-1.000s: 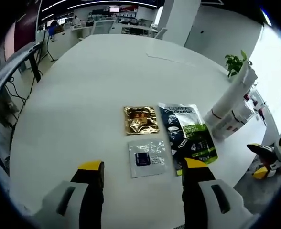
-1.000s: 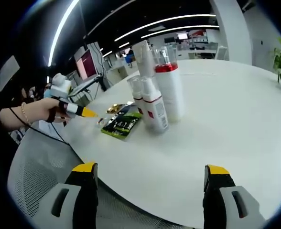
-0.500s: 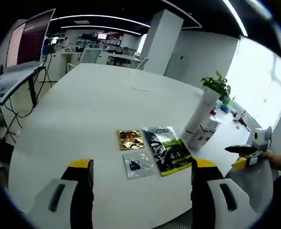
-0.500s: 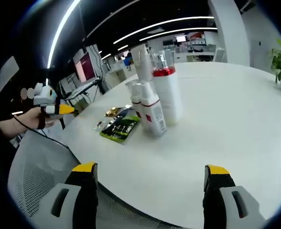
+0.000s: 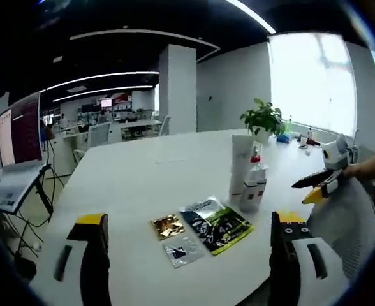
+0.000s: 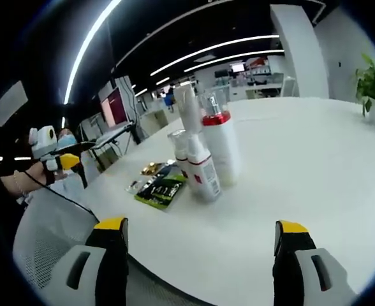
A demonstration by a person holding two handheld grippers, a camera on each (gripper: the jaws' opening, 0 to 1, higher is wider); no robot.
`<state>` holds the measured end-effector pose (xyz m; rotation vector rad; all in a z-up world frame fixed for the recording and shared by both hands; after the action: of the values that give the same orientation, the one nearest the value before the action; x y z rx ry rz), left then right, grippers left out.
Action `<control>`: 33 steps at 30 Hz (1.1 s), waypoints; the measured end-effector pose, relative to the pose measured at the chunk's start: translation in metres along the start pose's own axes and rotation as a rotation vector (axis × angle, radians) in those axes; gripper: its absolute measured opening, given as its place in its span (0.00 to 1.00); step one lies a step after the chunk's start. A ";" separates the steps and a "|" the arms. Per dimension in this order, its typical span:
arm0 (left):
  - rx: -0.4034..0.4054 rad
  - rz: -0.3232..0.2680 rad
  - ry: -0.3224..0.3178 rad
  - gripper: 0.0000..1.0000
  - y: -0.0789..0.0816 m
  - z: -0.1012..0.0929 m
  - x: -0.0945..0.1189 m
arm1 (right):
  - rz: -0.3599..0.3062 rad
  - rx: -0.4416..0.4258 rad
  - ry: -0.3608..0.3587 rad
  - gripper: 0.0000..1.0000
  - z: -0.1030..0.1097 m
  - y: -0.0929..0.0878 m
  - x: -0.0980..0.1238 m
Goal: Arrange the skincare products in the storage area until every visible bottle or jar stands upright without overlapping.
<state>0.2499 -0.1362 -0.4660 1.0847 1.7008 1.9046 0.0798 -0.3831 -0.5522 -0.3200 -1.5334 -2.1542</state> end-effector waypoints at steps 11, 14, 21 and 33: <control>0.098 0.053 0.060 0.95 -0.010 0.020 -0.001 | 0.015 0.012 -0.005 0.99 -0.002 -0.002 0.000; 0.071 0.069 0.054 0.93 -0.011 0.013 0.001 | 0.025 0.015 -0.004 0.99 -0.003 -0.004 -0.001; 0.062 0.095 0.050 0.90 -0.017 0.017 -0.001 | 0.051 0.014 -0.007 0.99 -0.001 -0.008 0.000; 0.048 0.126 0.031 0.89 -0.024 0.016 -0.004 | 0.037 0.010 -0.015 0.99 -0.003 -0.005 0.000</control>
<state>0.2589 -0.1233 -0.4903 1.2127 1.7409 1.9750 0.0772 -0.3849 -0.5578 -0.3595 -1.5347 -2.1192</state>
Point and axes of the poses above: the point that each gripper's makers call its tool centre point, and the gripper's own axes: x roughly backward along the fingers, z roughly to its left, y roughly out of its top, the point moved 1 cm from there along x, roughly backward along the fingers, and after that the axes turned 7 degrees about y, right-handed, at the moved point
